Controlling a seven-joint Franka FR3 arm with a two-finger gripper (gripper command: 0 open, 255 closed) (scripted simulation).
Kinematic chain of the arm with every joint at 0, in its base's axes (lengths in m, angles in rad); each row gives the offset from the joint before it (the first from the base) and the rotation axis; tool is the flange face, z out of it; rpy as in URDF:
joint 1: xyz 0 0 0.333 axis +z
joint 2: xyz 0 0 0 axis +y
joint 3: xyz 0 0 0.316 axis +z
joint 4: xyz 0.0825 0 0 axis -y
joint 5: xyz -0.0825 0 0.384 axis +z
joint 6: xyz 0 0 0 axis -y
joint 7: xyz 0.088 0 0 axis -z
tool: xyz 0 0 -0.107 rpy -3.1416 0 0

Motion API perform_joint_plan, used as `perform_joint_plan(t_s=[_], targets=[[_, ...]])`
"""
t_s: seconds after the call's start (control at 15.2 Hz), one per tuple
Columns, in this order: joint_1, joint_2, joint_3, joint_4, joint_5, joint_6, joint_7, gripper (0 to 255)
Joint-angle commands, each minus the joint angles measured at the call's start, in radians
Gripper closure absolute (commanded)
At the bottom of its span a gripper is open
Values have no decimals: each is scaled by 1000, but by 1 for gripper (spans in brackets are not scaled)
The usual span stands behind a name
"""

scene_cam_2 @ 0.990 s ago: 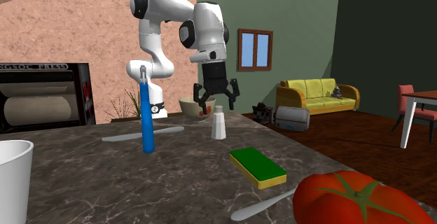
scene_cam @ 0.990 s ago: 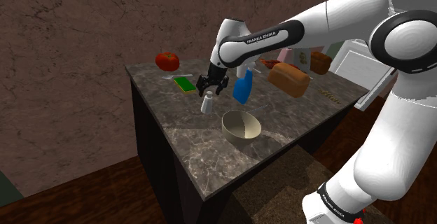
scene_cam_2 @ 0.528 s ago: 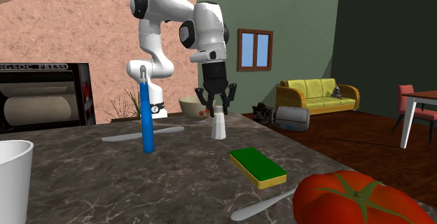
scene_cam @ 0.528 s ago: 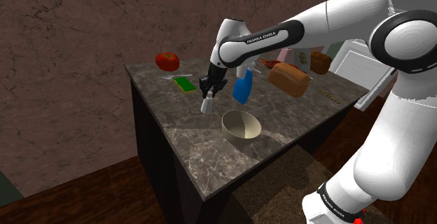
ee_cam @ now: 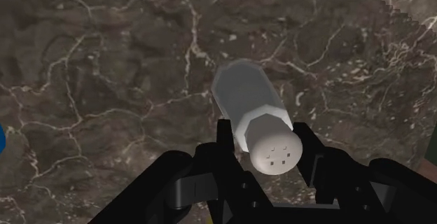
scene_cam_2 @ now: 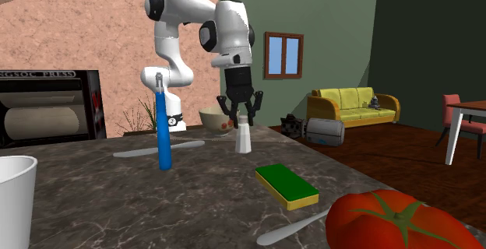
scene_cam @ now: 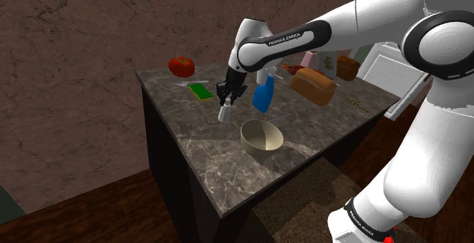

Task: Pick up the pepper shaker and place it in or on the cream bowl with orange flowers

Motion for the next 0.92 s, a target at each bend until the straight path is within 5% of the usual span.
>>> perform_joint_plan(t_s=[0.0, 0.86], targets=[[-1, -12, 1, 11, 2, -23, 0, 255], [-5, -77, 3, 107, 13, -183, 0, 255]])
